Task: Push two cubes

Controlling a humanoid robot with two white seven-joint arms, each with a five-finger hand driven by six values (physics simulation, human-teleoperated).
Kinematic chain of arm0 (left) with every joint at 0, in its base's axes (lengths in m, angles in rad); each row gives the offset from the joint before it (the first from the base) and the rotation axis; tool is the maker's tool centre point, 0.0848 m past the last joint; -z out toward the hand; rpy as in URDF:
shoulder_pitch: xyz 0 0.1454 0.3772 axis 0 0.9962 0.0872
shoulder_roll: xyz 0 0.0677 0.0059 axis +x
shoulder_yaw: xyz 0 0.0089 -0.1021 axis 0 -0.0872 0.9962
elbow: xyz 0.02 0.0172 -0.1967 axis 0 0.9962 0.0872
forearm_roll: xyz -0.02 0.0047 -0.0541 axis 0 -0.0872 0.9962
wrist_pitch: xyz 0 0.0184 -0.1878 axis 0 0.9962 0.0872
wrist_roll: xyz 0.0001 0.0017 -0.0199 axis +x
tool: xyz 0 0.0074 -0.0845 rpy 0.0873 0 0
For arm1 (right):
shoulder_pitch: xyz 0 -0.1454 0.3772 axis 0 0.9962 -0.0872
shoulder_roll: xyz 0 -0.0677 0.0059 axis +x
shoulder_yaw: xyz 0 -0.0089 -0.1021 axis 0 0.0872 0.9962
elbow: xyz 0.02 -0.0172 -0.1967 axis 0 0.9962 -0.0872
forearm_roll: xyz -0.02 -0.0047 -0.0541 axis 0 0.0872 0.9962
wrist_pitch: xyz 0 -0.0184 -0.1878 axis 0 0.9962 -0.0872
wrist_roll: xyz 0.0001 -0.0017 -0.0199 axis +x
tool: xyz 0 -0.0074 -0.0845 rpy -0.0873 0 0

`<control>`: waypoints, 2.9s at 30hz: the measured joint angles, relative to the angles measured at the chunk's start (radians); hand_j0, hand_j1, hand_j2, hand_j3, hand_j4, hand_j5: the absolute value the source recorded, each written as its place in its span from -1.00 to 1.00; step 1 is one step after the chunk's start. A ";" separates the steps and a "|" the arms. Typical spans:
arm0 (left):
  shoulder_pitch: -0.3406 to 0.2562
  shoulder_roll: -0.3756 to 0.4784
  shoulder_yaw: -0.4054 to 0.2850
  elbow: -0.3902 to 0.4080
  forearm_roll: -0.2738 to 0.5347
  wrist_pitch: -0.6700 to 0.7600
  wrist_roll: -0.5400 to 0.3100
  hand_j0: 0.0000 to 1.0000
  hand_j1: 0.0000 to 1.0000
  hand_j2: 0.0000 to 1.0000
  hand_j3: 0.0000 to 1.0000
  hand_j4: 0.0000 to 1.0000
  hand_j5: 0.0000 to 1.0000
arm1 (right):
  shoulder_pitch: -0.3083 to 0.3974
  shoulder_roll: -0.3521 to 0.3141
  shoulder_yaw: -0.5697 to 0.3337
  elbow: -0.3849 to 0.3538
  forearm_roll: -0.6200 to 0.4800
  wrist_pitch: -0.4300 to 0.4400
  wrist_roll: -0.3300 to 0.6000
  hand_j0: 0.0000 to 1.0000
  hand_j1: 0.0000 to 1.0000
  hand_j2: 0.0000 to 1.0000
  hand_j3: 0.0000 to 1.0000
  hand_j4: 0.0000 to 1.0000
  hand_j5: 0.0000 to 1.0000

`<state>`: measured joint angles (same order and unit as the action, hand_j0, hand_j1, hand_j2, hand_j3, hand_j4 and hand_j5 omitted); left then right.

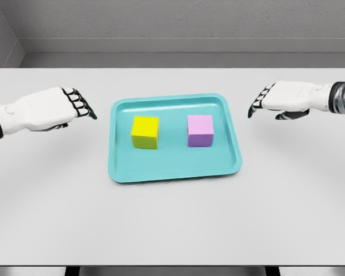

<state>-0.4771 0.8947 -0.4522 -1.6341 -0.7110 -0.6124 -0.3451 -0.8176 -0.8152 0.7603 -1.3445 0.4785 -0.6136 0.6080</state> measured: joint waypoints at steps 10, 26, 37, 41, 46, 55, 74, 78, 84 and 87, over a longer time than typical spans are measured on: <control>-0.051 -0.034 -0.089 0.004 -0.023 0.000 -0.019 0.46 0.46 0.46 0.46 0.46 0.46 | 0.026 0.131 -0.039 0.084 0.039 0.000 0.003 0.12 0.12 0.12 0.12 0.12 0.12; -0.075 -0.092 -0.142 0.018 -0.055 0.000 -0.066 0.47 0.47 0.47 0.47 0.47 0.47 | 0.049 0.197 -0.053 0.086 0.044 0.000 0.003 0.10 0.10 0.10 0.10 0.10 0.10; -0.077 -0.124 -0.156 0.047 -0.057 0.000 -0.089 0.48 0.48 0.48 0.48 0.48 0.48 | 0.058 0.222 -0.048 0.083 0.055 0.002 0.003 0.10 0.10 0.10 0.10 0.10 0.10; -0.083 -0.128 -0.156 0.053 -0.057 0.000 -0.089 0.48 0.48 0.48 0.48 0.48 0.48 | 0.061 0.227 -0.049 0.081 0.047 0.009 0.003 0.10 0.10 0.10 0.10 0.10 0.10; -0.103 -0.141 -0.172 0.057 -0.057 0.000 -0.095 0.48 0.48 0.48 0.48 0.48 0.48 | 0.060 0.247 -0.047 0.080 0.049 0.008 0.004 0.10 0.10 0.10 0.10 0.10 0.10; -0.118 -0.183 -0.182 0.072 -0.056 0.000 -0.122 0.48 0.48 0.48 0.48 0.48 0.48 | 0.055 0.268 -0.044 0.083 0.064 0.001 0.003 0.10 0.10 0.10 0.10 0.10 0.10; -0.155 -0.212 -0.182 0.141 -0.057 0.000 -0.138 0.48 0.48 0.48 0.48 0.48 0.48 | 0.049 0.319 -0.052 0.100 0.083 0.020 0.005 0.10 0.10 0.10 0.10 0.10 0.10; -0.172 -0.213 -0.181 0.161 -0.056 0.000 -0.138 0.48 0.48 0.48 0.48 0.48 0.48 | 0.049 0.321 -0.054 0.110 0.073 0.019 0.005 0.10 0.10 0.10 0.10 0.10 0.10; -0.176 -0.227 -0.180 0.168 -0.054 -0.001 -0.139 0.48 0.48 0.48 0.48 0.48 0.48 | 0.048 0.334 -0.060 0.144 0.059 0.021 0.005 0.10 0.10 0.10 0.10 0.10 0.10; -0.183 -0.240 -0.179 0.170 -0.054 0.000 -0.140 0.48 0.48 0.48 0.48 0.48 0.48 | 0.044 0.343 -0.062 0.151 0.064 0.022 0.007 0.10 0.10 0.10 0.10 0.10 0.10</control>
<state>-0.6596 0.6543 -0.6314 -1.4637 -0.7653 -0.6129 -0.4849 -0.7731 -0.4722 0.6980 -1.1939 0.5427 -0.5917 0.6147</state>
